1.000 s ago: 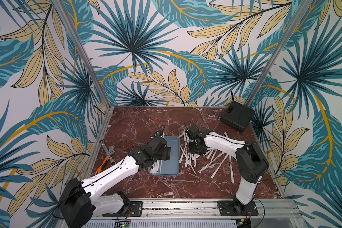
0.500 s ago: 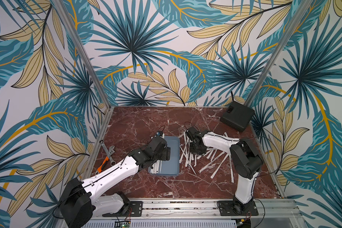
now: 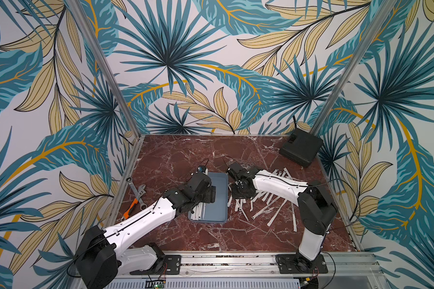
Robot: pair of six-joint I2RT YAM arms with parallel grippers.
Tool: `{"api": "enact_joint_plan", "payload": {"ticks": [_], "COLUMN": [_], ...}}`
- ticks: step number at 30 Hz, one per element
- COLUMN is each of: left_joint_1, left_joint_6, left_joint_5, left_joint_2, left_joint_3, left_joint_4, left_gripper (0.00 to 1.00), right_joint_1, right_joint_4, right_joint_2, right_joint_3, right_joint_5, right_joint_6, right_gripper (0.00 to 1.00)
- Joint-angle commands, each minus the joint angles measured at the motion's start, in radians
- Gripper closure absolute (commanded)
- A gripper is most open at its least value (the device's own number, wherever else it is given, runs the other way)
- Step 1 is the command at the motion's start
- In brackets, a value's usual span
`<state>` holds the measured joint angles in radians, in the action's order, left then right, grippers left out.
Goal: Put the straws into the storage box
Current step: Pick up the straw from the center of the board.
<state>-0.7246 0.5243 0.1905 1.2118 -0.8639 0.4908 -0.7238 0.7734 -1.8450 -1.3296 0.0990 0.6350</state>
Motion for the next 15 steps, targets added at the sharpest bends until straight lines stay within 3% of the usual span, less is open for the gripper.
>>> {"api": "enact_joint_plan", "payload": {"ticks": [1,15], "left_joint_1": [0.005,0.007], "left_joint_6": [-0.003,0.003], "left_joint_5": [0.003,0.001], "left_joint_2": [-0.015,-0.031], "left_joint_3": [0.025,0.036], "left_joint_4": [-0.001,0.005], "left_gripper": [0.19,0.19], "right_joint_1": [0.0,-0.002], "right_joint_4": [0.018,-0.019], "right_joint_2": [-0.026,-0.089], "right_joint_3": [0.008,0.055], "right_joint_5": [-0.025,-0.005], "right_joint_6": [0.002,-0.022], "right_gripper": [0.64,0.78]}}
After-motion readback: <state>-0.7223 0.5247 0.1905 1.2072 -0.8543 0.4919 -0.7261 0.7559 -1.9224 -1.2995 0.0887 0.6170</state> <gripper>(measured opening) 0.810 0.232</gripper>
